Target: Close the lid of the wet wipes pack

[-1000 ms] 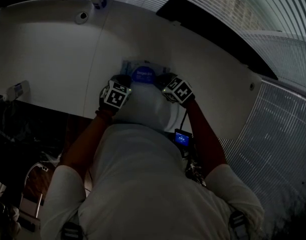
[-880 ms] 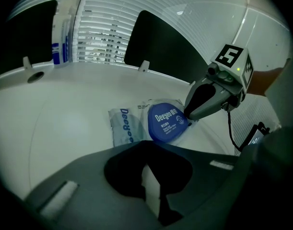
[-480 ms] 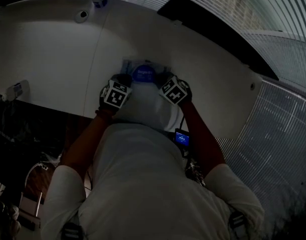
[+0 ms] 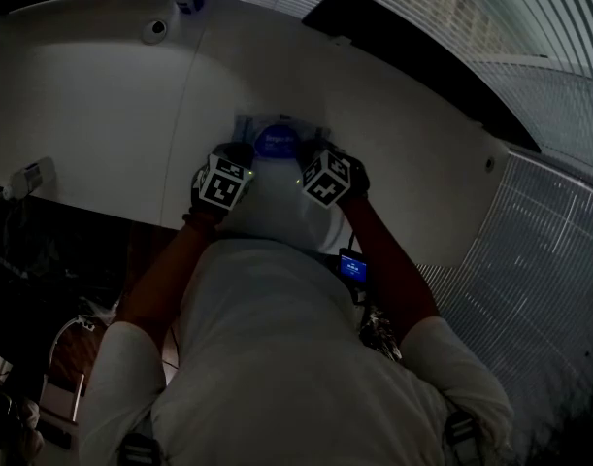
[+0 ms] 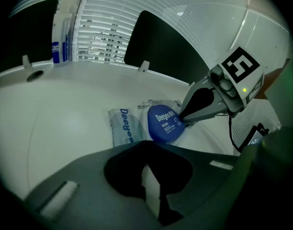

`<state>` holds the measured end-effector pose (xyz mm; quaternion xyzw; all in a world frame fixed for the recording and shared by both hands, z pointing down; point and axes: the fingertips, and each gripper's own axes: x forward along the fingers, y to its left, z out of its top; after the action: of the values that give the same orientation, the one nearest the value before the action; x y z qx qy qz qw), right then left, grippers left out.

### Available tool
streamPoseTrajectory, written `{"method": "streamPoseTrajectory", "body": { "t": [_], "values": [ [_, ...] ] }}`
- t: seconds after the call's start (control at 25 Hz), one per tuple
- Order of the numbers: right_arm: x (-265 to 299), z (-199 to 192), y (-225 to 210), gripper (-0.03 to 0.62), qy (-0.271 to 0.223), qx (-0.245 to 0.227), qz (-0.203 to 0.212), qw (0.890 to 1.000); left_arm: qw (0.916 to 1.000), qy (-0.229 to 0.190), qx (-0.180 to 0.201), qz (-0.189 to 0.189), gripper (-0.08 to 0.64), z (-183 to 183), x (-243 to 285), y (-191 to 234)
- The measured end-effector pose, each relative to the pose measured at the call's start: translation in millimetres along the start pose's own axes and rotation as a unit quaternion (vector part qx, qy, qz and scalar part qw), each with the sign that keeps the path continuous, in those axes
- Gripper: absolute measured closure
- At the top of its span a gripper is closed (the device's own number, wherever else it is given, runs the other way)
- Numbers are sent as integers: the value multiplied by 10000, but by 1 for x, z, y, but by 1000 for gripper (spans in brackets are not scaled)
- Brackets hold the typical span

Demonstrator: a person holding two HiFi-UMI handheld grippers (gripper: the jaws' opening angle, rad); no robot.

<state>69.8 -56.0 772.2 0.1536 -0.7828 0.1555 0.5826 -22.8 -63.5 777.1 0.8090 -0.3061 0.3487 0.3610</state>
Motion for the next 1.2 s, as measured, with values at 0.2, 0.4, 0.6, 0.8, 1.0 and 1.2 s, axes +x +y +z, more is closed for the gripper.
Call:
{"method": "streamPoseTrajectory", "body": {
  "t": [0.2, 0.4, 0.6, 0.8, 1.0, 1.2],
  "values": [
    [-3, 1, 0, 586, -94, 166, -55, 9998, 10000, -16, -10, 28, 558, 3, -4, 0],
    [-19, 8, -2, 586, -432, 455, -286, 9976, 9999, -130, 64, 92, 558, 13, -15, -2],
    [-45, 16, -1, 588, -892, 767, -457, 9920, 9993, -317, 160, 89, 558, 29, -35, -16],
    [-84, 28, 0, 589, -1600, 1357, -657, 9755, 9974, -681, 252, -18, 558, 55, -66, -45],
    [-146, 52, -3, 589, -2634, 1991, -916, 9395, 9909, -1294, 346, -122, 558, 92, -103, -75],
    [-216, 67, 4, 589, -3525, 2232, -1207, 9007, 9822, -1803, 462, -241, 558, 121, -146, -112]
  ]
}}
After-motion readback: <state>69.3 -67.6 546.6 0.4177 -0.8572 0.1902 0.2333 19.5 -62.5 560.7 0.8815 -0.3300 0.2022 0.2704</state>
